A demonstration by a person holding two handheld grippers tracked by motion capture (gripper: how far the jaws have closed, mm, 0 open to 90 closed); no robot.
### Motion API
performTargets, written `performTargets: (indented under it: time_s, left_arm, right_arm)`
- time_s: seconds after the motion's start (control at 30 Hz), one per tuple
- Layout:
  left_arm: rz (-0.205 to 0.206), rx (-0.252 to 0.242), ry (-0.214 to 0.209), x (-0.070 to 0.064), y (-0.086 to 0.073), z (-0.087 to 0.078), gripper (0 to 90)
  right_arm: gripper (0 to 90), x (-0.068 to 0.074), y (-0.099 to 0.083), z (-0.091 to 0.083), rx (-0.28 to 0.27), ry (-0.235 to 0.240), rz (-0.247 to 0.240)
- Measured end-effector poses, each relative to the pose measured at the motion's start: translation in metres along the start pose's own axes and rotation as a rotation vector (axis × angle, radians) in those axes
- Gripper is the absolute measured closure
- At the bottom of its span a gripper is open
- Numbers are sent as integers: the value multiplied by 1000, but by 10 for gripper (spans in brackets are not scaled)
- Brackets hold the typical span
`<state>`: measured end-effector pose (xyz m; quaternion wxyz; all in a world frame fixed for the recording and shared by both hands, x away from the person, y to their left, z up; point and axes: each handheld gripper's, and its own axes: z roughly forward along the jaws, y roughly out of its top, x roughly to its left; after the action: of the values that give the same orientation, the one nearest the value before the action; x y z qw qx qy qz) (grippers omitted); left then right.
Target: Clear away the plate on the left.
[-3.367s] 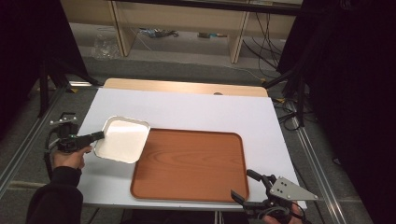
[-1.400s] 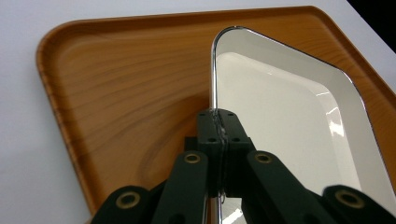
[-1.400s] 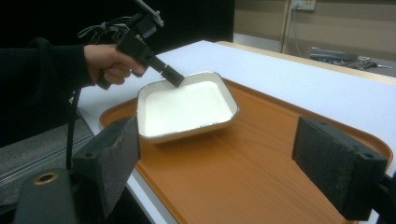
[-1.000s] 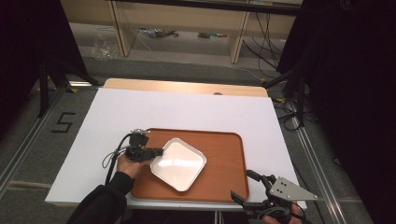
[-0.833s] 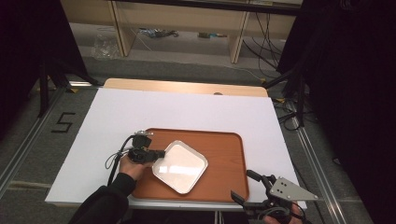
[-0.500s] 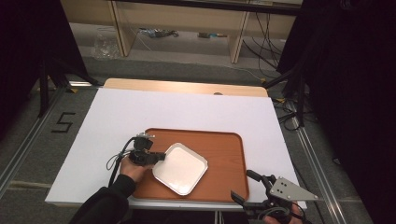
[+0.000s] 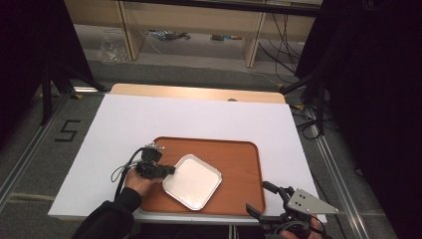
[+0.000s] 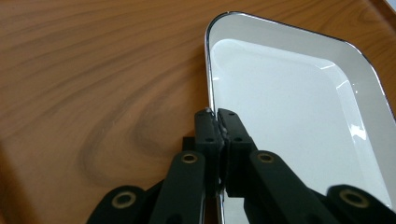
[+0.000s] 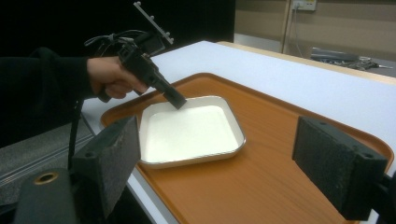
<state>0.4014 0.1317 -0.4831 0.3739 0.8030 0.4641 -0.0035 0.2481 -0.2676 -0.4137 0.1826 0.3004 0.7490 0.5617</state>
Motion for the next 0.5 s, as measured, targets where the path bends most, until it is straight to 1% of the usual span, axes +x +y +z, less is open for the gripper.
performTargets:
  time_s: [0.1, 0.13, 0.17, 0.2, 0.27, 0.3, 0.37, 0.4, 0.43, 0.47, 0.5]
  left_arm:
    - [-5, 1, -6, -1, -3, -1, 864]
    - [-7, 13, -10, -2, -5, -4, 860]
    - [-7, 13, -10, -2, -5, -4, 858]
    - [3, 16, -1, -3, -7, -6, 854]
    - [17, 8, -9, -3, -10, -7, 846]
    - [59, -3, -25, 0, -10, -7, 842]
    - [-24, 21, -5, -6, -15, -10, 833]
    - [-6, 31, -7, -5, -16, -12, 829]
    - [-6, 31, -7, -5, -16, -12, 825]
    - [-27, 21, -16, -8, -19, -13, 819]
    - [-27, 21, -16, -8, -19, -13, 816]
  right_arm:
    - [163, 0, 0, 0, 6, 6, 4]
    - [163, 0, 0, 0, 2, 3, -2]
    - [163, 0, 0, 0, 1, 2, 0]
    - [163, 0, 0, 0, 2, 2, 0]
    - [163, 0, 0, 0, 1, 2, 2]
    - [163, 0, 0, 0, 2, 2, 1]
    - [163, 0, 0, 0, 2, 2, 0]
    - [163, 0, 0, 0, 2, 2, 0]
    - [163, 0, 0, 0, 2, 2, 0]
    - [163, 0, 0, 0, 3, 5, 1]
    - [163, 0, 0, 0, 3, 5, 2]
